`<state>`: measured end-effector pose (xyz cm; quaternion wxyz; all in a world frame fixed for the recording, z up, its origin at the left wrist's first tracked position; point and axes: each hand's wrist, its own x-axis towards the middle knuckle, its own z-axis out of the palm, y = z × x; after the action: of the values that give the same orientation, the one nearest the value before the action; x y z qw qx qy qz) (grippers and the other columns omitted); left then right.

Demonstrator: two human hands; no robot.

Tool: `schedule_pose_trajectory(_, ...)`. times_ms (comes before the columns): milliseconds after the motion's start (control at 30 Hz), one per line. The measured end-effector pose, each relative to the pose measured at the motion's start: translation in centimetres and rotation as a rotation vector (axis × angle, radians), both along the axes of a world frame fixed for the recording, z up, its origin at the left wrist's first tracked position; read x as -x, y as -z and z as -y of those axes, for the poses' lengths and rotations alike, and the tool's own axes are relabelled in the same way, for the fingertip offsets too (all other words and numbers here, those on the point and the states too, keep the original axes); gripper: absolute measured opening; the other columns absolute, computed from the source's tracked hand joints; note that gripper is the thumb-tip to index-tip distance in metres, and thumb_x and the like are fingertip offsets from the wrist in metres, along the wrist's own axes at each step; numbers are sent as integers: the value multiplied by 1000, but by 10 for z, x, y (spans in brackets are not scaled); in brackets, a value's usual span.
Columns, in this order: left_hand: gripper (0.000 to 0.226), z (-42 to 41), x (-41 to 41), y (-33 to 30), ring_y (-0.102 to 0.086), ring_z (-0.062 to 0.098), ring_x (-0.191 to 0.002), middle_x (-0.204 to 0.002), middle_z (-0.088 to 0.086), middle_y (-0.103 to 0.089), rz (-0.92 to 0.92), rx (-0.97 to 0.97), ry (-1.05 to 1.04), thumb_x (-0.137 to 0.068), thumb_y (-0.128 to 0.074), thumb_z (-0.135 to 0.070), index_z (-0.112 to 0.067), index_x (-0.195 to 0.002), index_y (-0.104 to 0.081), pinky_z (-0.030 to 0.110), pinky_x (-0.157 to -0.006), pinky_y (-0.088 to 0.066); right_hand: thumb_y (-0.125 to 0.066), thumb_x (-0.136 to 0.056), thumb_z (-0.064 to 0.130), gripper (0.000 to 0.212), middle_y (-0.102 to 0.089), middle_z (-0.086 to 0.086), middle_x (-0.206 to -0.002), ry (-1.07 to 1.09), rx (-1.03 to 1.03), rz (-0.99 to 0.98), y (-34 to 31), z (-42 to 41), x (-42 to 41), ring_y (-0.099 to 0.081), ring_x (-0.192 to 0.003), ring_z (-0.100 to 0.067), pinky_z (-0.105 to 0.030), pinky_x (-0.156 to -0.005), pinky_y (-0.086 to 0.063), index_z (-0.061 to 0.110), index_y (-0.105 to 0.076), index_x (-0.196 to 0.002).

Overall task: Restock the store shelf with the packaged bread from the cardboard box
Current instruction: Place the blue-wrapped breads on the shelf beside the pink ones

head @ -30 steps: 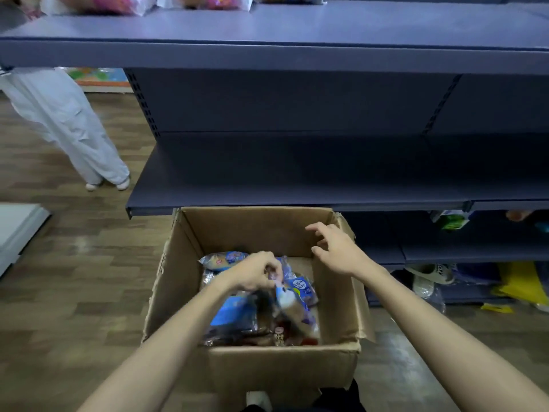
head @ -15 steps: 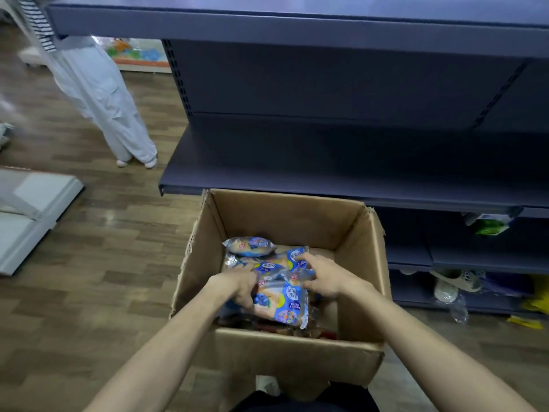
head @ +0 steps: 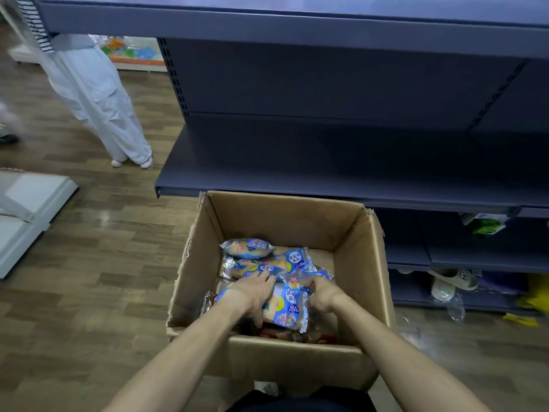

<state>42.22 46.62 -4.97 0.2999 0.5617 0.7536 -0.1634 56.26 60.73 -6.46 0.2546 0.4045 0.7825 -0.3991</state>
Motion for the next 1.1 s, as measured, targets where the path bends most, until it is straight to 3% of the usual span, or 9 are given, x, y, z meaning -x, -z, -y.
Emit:
schedule_pose_trajectory(67,95,1,0,0,-43,28,-123,-135,11,-38,-49,-11,17,-63,-88,-29,-8,-136,-32,40,-103,-43,-61,-84,7,33,-59,3,-94,12,-31,-9,-2,-2,-2,-59,-83,-18,-28,-74,-51,29,-50,-106)
schedule_pose_trajectory(133,92,2,0,2,-43,28,-124,-135,11,-39,-86,-20,17,-64,-88,-26,-7,-136,-33,40,-105,-43,-62,-87,14,26,-57,4,-93,-1,-78,-26,-4,-7,-2,-56,-86,-19,-28,-80,-50,27,-48,-105)
schedule_pose_trajectory(333,86,1,-1,9,-44,27,-123,-133,11,-43,-121,-53,-20,-68,-84,-30,-8,-135,-34,38,-106,-42,-62,-88,30,35,-61,-7,-125,-23,-166,-80,-16,-12,-1,-55,-119,-28,-31,-98,-45,26,-50,-120)
schedule_pose_trajectory(567,70,2,10,-2,-40,30,-117,-130,15,-40,-322,-172,104,-80,-69,-20,-2,-137,-32,38,-103,-40,-57,-96,41,50,-55,-11,-135,-138,-237,-72,-27,-17,-1,-54,-123,-30,-35,-100,-45,20,-41,-138)
schedule_pose_trajectory(733,68,-2,23,-23,-41,33,-115,-129,17,-41,-448,-275,153,-80,-66,-17,1,-136,-32,39,-100,-38,-59,-92,29,54,-50,-11,-136,-250,-329,-105,-51,-24,5,-53,-124,-32,-38,-100,-45,20,-37,-140)
schedule_pose_trajectory(800,65,-4,31,-38,-45,31,-109,-123,14,-44,-471,-339,110,-77,-70,-22,-3,-130,-39,38,-92,-42,-59,-92,28,54,-48,-8,-134,-284,-392,-133,-64,-25,9,-56,-118,-32,-40,-95,-47,23,-37,-140)
schedule_pose_trajectory(933,75,-13,54,-71,-48,25,-90,-103,8,-50,-500,-451,86,-57,-85,-44,-9,-111,-47,36,-72,-45,-63,-90,39,65,-40,-4,-140,-309,-515,-264,-94,-28,18,-58,-114,-28,-41,-88,-52,27,-30,-145)
schedule_pose_trajectory(1033,77,-23,62,-111,-48,25,-88,-101,8,-52,-572,-581,130,-52,-85,-43,-6,-111,-52,36,-75,-46,-71,-82,48,85,-30,-3,-150,-275,-660,-480,-126,-31,23,-50,-125,-25,-38,-89,-53,27,-26,-151)
schedule_pose_trajectory(1100,77,-30,66,-143,-49,25,-88,-102,9,-53,-615,-699,146,-48,-85,-34,-5,-113,-55,35,-74,-49,-75,-75,54,96,-27,-6,-156,-286,-821,-590,-155,-33,28,-38,-134,-25,-38,-100,-46,24,-28,-153)
